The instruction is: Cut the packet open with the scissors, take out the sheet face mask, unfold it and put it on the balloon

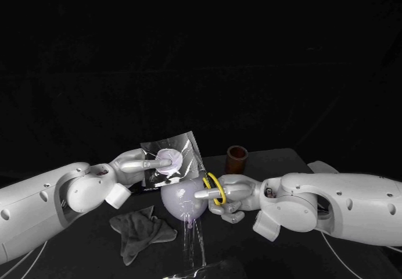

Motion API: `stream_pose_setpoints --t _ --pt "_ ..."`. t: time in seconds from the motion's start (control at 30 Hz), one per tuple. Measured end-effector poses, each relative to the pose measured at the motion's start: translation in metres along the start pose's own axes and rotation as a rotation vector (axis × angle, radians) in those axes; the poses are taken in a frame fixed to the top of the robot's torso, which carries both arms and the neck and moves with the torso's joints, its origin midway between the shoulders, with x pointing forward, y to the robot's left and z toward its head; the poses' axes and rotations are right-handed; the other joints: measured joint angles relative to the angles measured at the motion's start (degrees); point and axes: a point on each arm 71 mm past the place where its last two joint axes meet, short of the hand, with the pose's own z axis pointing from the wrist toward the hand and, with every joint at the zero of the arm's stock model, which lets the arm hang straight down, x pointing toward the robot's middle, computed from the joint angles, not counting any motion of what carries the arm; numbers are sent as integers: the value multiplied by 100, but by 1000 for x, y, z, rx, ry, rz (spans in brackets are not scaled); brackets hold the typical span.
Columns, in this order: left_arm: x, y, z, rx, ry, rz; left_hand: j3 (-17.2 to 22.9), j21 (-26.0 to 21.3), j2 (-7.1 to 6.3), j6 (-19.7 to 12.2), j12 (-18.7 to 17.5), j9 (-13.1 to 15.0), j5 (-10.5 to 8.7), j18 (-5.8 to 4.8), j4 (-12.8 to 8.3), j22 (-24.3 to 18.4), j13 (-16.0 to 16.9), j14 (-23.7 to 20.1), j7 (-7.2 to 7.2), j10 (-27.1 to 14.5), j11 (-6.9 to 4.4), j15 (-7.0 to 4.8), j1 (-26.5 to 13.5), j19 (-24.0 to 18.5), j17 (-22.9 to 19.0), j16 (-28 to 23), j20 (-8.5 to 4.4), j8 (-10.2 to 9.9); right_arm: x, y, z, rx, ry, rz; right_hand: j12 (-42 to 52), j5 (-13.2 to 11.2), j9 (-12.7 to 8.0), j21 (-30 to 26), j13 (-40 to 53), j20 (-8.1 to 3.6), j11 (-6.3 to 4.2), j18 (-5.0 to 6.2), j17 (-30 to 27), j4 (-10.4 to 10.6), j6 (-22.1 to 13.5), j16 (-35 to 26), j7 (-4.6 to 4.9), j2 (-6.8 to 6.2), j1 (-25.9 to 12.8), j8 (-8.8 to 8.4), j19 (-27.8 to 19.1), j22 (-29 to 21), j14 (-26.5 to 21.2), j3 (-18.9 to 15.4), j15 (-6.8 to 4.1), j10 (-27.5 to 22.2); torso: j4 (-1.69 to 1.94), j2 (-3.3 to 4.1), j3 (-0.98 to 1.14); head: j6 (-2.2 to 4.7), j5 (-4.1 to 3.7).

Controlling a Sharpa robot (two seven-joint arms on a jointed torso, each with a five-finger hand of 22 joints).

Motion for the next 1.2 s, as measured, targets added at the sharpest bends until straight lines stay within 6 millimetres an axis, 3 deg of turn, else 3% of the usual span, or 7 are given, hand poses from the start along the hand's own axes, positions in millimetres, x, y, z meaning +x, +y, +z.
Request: stream_pose_setpoints --t 0.17,0.37,0.6,0.77,1.2 --pt "2 0 0 -2 24 3 16 0 -16 14 0 0 0 -2 -16 0 0 0 14 0 1 0 -16 0 0 0 0 14 1 0 -1 -1 20 -14 0 0 -46 -1 0 0 0 0 0 84 -1 -3 0 -95 -95 9 0 0 0 -120 0 0 -3 -3 1 -7 13" --pt "3 0 0 -5 45 5 17 0 -16 15 0 0 0 -37 -16 0 0 0 15 -1 1 0 -16 0 -1 0 0 20 -2 0 -2 -2 19 -26 0 0 -152 -1 0 12 0 0 2 276 -87 -5 -84 -212 -215 -226 -11 -1 -5 -388 5 0 -4 -7 4 -15 8" --pt "3 1 -1 -7 63 8 16 0 -8 14 0 0 0 -39 -16 0 0 0 15 -9 9 0 -8 0 -1 0 0 20 -7 0 -5 -3 6 -37 0 0 -239 -2 0 111 0 -1 5 497 -137 1 -133 -244 -339 -469 8 -5 1 -707 130 0 0 -8 2 -16 2" --pt "2 1 -2 -8 68 10 16 0 -2 14 0 0 0 -40 -16 0 0 0 14 -10 10 0 -1 0 -2 0 0 20 -11 0 -9 -8 -6 -43 0 0 -230 -139 0 194 0 -2 5 622 -138 1 -132 -243 -338 -481 -31 -4 1 -924 144 0 0 -8 -2 -20 -6" --pt "2 1 -3 -11 74 13 16 0 0 12 0 0 -9 19 -16 0 0 0 12 -18 18 0 1 0 4 0 0 18 -12 1 -13 -17 -13 -63 0 0 -223 -160 0 197 0 -3 0 716 -139 -3 -132 -244 -259 -481 -28 0 1 -1081 144 0 -1 -7 -2 -29 -6"
